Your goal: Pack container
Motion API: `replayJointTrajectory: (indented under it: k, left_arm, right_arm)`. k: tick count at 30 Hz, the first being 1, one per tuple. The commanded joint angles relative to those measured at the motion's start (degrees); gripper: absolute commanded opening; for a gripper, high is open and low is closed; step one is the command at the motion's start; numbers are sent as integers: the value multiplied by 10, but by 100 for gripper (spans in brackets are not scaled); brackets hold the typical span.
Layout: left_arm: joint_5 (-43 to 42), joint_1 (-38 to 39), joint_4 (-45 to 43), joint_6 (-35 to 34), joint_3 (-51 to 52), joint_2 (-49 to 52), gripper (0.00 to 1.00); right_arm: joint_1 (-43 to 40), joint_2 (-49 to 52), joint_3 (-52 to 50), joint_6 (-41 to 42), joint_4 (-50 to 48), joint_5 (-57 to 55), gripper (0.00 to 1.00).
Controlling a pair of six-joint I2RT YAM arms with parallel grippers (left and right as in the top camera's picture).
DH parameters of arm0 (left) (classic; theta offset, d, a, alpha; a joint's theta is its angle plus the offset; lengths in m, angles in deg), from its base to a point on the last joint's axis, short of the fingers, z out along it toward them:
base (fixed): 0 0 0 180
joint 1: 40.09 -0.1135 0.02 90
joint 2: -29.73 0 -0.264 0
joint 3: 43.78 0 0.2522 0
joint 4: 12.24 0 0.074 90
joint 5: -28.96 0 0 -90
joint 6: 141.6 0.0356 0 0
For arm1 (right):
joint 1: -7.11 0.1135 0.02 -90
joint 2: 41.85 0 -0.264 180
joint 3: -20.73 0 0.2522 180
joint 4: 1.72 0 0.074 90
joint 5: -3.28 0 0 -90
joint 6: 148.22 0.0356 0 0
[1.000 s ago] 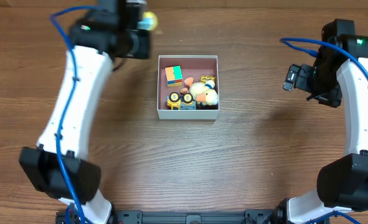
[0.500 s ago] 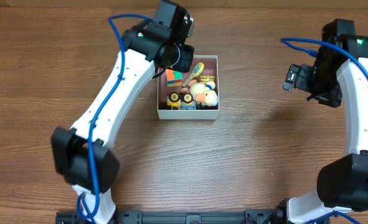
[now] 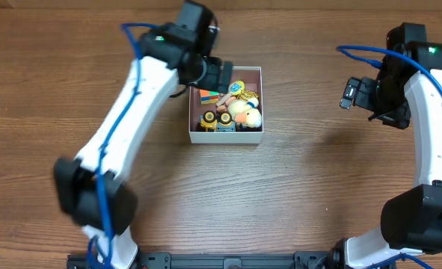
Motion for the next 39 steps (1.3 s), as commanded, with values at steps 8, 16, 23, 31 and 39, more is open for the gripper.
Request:
replayJointTrajectory:
  k: [8, 16, 23, 31, 39]
  left_arm:
    - [91, -33, 128, -16, 48, -284, 100]
    - [7, -33, 83, -36, 235, -570, 100]
    - [-10, -33, 71, -155, 341, -775, 100]
    - [-12, -33, 171, -157, 341, -804, 100]
    - [6, -33, 155, -129, 344, -804, 100]
  right_arm:
    - [-3, -7, 4, 2, -2, -1, 100]
    - [-3, -7, 4, 2, -2, -1, 100]
    - [-3, -7, 4, 2, -2, -1, 100]
    - [-3, -7, 4, 2, -2, -1, 100]
    - [-3, -7, 4, 2, -2, -1, 100]
